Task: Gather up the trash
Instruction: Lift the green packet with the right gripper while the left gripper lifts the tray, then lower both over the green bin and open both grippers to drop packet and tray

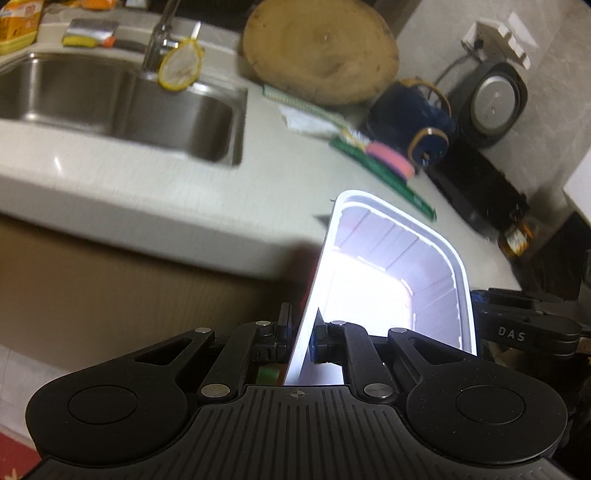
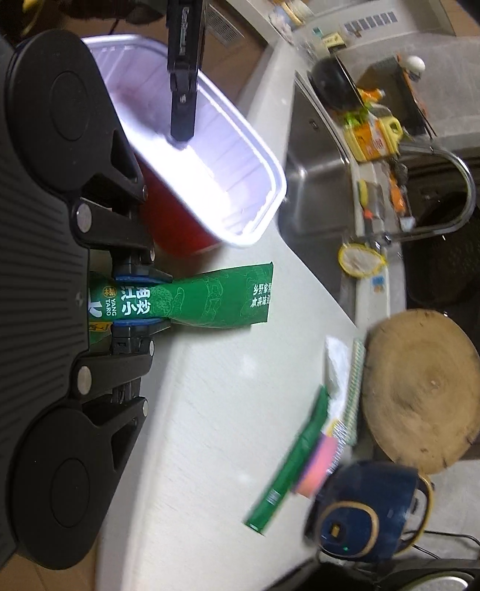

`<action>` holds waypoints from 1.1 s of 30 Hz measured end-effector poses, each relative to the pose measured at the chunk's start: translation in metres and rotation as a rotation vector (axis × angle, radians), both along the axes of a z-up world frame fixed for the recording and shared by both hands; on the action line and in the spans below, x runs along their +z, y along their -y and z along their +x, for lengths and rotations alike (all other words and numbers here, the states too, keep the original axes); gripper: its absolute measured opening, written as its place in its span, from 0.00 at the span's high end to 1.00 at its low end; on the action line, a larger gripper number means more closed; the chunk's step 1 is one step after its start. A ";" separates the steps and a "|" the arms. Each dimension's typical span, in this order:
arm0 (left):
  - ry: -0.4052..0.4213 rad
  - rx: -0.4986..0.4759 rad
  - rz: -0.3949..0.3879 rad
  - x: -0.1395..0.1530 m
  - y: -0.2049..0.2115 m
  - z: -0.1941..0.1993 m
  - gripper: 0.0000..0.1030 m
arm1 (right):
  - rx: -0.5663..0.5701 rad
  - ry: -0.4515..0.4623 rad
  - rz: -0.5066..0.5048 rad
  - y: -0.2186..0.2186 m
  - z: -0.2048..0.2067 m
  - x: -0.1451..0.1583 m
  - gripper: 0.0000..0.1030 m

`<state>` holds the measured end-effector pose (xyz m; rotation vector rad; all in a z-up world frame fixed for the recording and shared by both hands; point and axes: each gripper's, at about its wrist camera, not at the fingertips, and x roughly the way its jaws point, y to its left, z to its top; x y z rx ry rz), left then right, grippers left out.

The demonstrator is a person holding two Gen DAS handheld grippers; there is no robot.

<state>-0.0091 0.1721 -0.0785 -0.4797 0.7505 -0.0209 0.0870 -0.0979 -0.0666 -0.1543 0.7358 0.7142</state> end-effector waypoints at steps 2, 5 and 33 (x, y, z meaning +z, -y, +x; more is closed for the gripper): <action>-0.030 -0.018 -0.005 -0.011 0.000 -0.008 0.89 | 0.013 -0.031 -0.024 -0.002 -0.014 -0.008 0.84; -0.096 -0.027 -0.019 -0.031 0.001 -0.016 0.89 | 0.014 -0.079 -0.076 0.000 -0.028 -0.025 0.84; -0.674 -0.013 -0.113 -0.356 0.058 0.066 0.75 | -0.129 -0.476 -0.419 0.019 0.001 -0.198 0.85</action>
